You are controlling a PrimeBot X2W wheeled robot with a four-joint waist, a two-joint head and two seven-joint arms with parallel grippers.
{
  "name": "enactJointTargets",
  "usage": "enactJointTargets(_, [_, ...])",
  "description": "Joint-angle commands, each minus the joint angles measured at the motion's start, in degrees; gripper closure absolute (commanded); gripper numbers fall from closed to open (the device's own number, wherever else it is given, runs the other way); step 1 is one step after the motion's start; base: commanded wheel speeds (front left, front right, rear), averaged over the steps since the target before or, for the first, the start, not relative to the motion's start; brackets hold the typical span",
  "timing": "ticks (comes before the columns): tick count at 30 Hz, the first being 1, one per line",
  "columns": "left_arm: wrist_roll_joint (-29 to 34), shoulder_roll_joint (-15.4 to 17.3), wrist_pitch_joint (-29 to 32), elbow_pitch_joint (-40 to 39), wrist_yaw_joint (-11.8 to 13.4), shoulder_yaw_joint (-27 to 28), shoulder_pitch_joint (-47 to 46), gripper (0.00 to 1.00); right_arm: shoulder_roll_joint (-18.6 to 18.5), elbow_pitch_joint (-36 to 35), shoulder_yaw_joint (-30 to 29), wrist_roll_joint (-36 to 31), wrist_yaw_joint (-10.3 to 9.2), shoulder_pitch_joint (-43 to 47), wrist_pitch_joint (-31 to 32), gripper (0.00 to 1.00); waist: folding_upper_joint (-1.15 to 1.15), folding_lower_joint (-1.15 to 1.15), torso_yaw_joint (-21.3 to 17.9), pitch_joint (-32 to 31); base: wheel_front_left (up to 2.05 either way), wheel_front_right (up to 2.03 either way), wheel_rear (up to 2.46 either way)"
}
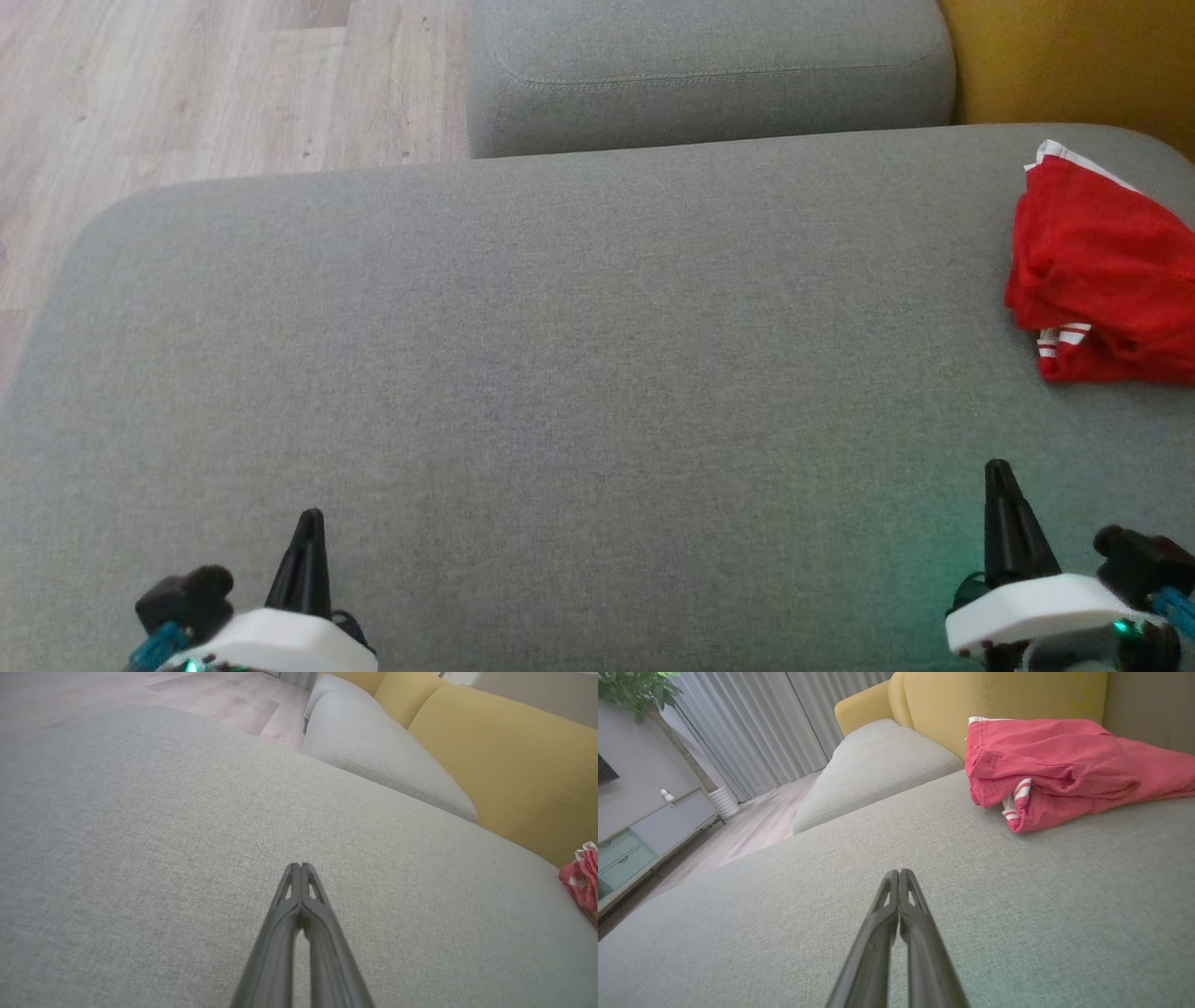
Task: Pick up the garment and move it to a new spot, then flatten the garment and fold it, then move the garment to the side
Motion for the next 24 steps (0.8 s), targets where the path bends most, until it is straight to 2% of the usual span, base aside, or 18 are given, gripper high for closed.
enactJointTargets(1, [-2.29,0.33,0.41,-2.19,-0.25,0.91,-3.25,1.0,-0.13,-2.08,-0.19,2.47,-0.01,-2.63,0.62,1.0,0.0,0.0,-0.02,0.03,0.0,0.0,0.0])
enactJointTargets(24, [-17.05,0.42,4.1,-2.56,-1.29,2.87,-5.11,1.0,-0.2,-2.84,-0.85,17.96,-0.02,-4.09,4.24,1.0,0.0,0.0,-0.19,0.31,0.0,0.0,0.0])
